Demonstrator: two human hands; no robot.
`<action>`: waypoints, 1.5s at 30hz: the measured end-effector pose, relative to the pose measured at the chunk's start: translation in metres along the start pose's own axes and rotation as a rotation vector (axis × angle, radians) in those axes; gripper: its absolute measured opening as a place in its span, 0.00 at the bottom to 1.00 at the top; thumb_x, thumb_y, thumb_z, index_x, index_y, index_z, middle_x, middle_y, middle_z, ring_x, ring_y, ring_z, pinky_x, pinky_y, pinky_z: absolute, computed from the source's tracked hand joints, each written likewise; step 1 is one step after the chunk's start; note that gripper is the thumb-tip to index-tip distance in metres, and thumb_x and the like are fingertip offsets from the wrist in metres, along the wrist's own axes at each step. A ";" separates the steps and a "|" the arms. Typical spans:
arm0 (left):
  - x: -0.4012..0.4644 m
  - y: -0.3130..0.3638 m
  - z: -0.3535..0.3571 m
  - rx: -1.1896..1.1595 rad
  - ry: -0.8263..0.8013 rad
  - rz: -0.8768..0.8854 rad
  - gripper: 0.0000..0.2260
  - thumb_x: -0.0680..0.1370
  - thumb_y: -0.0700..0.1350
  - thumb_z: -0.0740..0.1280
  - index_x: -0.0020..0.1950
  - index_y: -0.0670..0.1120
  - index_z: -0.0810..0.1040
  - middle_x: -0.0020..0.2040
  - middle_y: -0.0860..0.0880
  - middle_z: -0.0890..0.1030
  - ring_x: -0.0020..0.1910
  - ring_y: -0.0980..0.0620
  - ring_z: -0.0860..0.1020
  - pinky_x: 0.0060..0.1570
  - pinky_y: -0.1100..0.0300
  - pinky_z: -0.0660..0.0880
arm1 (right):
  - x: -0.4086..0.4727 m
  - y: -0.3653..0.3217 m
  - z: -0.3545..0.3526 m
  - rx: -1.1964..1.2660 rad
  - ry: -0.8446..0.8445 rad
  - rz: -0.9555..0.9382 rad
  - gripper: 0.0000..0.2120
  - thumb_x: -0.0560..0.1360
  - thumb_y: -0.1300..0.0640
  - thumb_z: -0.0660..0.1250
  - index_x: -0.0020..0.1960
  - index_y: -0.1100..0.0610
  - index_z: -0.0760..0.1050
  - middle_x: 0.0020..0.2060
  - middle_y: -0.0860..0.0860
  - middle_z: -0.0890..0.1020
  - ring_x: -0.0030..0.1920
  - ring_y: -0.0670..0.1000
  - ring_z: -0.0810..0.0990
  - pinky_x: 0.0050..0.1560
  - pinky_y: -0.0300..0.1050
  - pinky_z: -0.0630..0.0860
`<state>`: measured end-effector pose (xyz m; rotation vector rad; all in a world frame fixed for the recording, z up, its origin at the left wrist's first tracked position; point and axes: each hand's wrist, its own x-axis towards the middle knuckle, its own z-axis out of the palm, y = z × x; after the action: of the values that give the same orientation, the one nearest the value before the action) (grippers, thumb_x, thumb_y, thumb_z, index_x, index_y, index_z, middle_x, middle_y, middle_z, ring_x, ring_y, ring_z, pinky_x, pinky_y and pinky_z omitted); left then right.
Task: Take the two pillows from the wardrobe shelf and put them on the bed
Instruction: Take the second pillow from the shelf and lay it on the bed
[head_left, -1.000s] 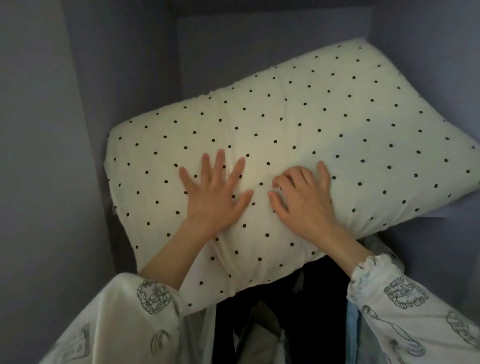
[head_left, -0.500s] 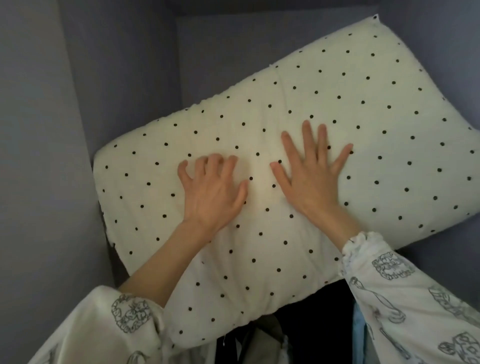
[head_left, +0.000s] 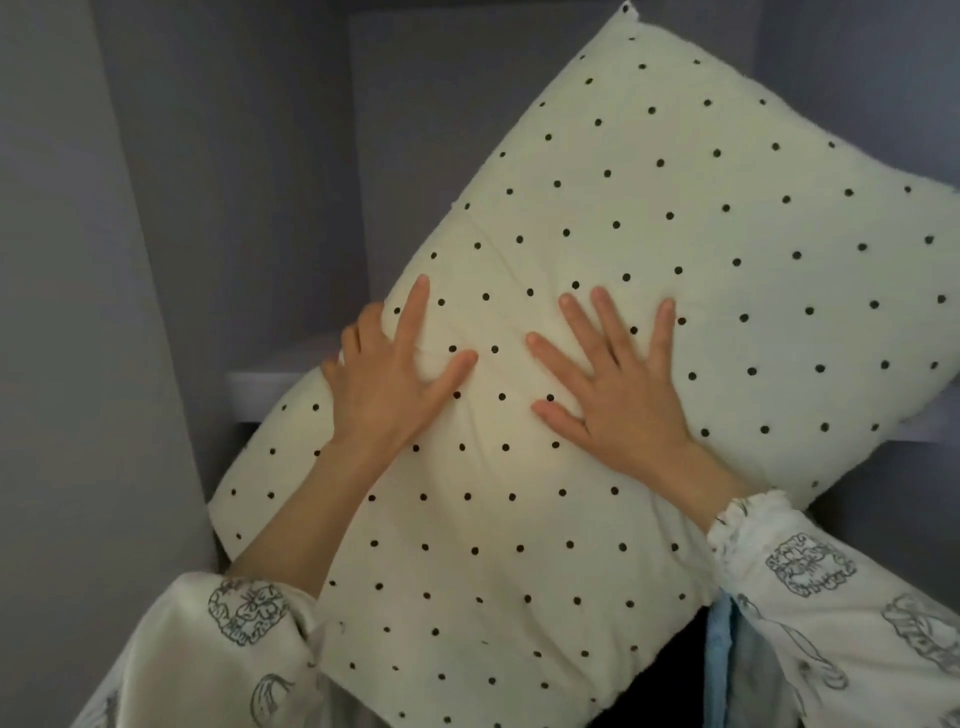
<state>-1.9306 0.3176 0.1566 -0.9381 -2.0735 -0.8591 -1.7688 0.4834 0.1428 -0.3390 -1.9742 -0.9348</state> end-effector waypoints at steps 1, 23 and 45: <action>-0.008 -0.003 0.003 -0.030 -0.009 -0.033 0.37 0.68 0.72 0.53 0.72 0.64 0.44 0.70 0.43 0.61 0.66 0.41 0.62 0.60 0.38 0.62 | 0.004 0.003 0.000 0.004 -0.002 -0.053 0.29 0.76 0.35 0.51 0.74 0.45 0.56 0.74 0.55 0.59 0.73 0.61 0.57 0.62 0.78 0.54; -0.043 0.026 0.031 0.156 -0.007 0.084 0.30 0.74 0.66 0.52 0.74 0.57 0.51 0.76 0.42 0.51 0.72 0.34 0.52 0.54 0.30 0.68 | -0.030 0.036 -0.022 0.102 -0.038 0.043 0.26 0.79 0.41 0.52 0.72 0.53 0.62 0.73 0.52 0.65 0.73 0.54 0.62 0.72 0.63 0.52; -0.038 0.010 0.025 -0.097 -0.087 0.005 0.39 0.66 0.72 0.59 0.72 0.65 0.44 0.77 0.48 0.43 0.72 0.36 0.53 0.57 0.33 0.67 | -0.098 0.035 -0.032 0.755 -0.028 1.226 0.54 0.58 0.29 0.69 0.71 0.34 0.37 0.76 0.50 0.40 0.75 0.58 0.49 0.68 0.57 0.58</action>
<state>-1.9115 0.3289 0.1157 -1.0483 -2.1178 -0.9390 -1.6747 0.4954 0.0890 -0.9337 -1.5368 0.5727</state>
